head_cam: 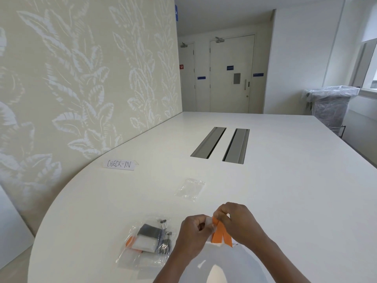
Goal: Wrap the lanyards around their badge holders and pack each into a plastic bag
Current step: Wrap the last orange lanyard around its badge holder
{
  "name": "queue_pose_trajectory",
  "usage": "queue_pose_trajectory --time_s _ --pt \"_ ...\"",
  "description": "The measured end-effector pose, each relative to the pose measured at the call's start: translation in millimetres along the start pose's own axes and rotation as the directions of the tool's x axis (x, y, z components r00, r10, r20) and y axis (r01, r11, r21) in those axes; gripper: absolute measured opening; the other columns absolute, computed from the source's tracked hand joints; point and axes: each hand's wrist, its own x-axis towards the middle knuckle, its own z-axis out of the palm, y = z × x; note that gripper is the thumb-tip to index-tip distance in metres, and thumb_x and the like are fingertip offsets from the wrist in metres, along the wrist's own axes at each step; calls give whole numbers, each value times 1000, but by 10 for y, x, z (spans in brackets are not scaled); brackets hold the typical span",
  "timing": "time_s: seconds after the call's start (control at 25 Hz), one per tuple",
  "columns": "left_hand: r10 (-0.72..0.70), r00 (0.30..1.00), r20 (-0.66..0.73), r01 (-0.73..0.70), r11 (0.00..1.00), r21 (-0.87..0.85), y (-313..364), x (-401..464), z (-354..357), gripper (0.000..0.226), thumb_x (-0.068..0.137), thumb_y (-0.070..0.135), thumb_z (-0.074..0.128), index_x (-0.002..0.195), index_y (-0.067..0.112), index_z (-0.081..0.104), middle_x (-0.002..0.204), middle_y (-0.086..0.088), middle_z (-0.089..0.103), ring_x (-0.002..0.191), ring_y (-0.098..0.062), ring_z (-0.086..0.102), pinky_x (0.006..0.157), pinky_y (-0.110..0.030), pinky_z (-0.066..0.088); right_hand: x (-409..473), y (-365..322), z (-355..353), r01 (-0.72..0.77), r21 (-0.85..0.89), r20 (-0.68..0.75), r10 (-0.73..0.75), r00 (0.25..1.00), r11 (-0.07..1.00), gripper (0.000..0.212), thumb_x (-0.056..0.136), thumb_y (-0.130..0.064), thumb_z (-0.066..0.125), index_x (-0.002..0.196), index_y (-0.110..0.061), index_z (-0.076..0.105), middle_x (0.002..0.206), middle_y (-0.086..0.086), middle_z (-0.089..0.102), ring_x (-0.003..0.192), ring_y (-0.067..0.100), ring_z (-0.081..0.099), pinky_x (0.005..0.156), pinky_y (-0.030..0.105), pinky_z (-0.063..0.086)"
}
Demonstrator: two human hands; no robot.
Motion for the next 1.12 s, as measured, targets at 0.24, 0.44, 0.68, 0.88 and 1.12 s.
queue_pose_trajectory --time_s 0.24,0.44,0.68,0.88,1.12 --pt "-123 992 -5 123 992 12 -6 29 18 18 89 26 70 72 25 73 60 13 56 56 -8 42 55 -21 34 155 102 -16 38 -206 113 -15 993 978 12 89 -31 70 99 -26 72 99 -7 65 99 11 55 79 25 49" --pt "-191 959 -211 212 974 85 20 150 -11 22 85 31 77 102 25 65 93 4 72 81 -11 67 69 -27 55 325 238 22 -299 148 250 257 933 943 19 84 -19 75 66 -19 70 71 -2 64 65 11 56 60 22 42" --pt "-120 986 -115 150 938 314 -195 138 184 52 82 33 77 131 29 61 122 7 63 115 -13 59 97 -29 50 395 414 279 -495 162 203 462 864 854 13 82 -18 71 75 -8 70 73 7 62 66 19 54 61 28 42" --pt "-81 983 -167 138 919 369 -289 225 281 55 85 38 73 137 26 58 130 5 56 125 -16 43 102 -24 36 465 474 329 -374 87 83 367 926 923 12 86 -23 71 79 -14 75 75 -4 68 70 8 58 58 21 45" --pt "-46 985 -164 112 900 421 -387 291 345 47 87 38 69 131 23 63 125 5 56 123 -16 43 100 -22 37 440 554 434 -313 75 -33 316 948 947 11 82 -20 73 87 -16 65 83 -3 64 75 12 59 57 22 42"
